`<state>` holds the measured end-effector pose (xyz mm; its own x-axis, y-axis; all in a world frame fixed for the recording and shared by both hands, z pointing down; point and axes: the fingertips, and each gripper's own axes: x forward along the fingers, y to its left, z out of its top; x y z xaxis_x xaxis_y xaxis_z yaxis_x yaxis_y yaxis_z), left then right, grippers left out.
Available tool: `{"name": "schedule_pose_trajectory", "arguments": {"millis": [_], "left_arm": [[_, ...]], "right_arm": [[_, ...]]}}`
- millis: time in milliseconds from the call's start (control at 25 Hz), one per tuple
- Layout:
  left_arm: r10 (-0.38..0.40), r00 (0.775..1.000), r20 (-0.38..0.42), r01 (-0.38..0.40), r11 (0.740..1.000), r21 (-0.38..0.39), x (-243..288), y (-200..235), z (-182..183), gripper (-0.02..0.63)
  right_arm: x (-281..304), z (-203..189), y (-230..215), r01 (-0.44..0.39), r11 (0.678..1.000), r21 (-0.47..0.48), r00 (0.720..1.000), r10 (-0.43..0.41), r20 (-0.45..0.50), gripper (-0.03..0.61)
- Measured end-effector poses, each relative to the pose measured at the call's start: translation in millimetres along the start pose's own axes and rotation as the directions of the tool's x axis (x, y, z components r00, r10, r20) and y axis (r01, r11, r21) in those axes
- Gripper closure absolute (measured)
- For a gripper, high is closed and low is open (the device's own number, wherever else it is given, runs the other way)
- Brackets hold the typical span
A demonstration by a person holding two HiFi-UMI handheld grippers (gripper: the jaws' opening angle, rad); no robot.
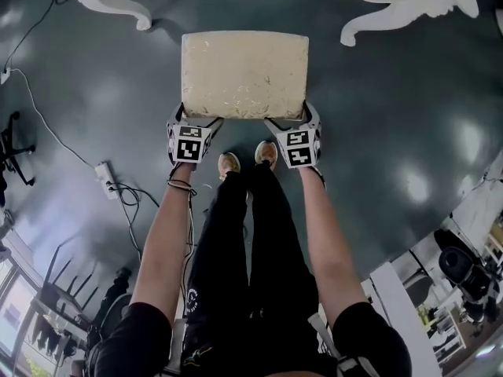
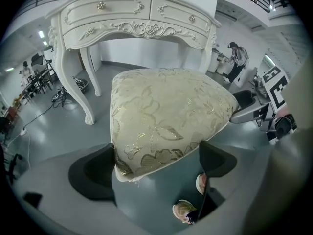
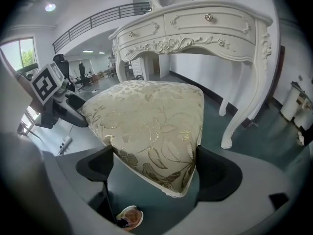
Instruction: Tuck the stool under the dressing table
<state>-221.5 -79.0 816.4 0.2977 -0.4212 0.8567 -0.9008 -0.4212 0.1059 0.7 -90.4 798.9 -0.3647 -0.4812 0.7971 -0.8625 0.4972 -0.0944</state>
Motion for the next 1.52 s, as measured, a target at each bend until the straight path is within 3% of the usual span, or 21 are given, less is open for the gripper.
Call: {"name": "schedule_pose_trajectory", "arguments": {"millis": [560,1040,1280,1520], "left_arm": [[-0.004,1.0,0.022,0.003,1.0,0.006,30.2,38.9,64.1,0.086],[-0.001,1.0,0.009,0.001,1.0,-0.001,54.5,63.7,101.9,0.086],[0.02,0.999,0.035,-0.019,1.0,-0.018,61.9,72.2,130.0,0.086],[0.022,1.0,0.006,-0.022,0.998,-0.051,72.6,84.6,147.9,0.086]], "right_arm": [[37.2,58.4,-33.2,0.012,1.0,0.009,1.0,-0.012,0.007,0.037],[67.4,89.6,-60.2,0.051,0.998,0.032,0.997,-0.049,-0.068,0.034],[77.3,105.5,-80.3,0.075,0.991,0.109,0.996,-0.068,-0.061,0.041],[88.4,121.6,-90.4,0.072,0.987,0.143,0.996,-0.063,-0.069,0.038]]}}
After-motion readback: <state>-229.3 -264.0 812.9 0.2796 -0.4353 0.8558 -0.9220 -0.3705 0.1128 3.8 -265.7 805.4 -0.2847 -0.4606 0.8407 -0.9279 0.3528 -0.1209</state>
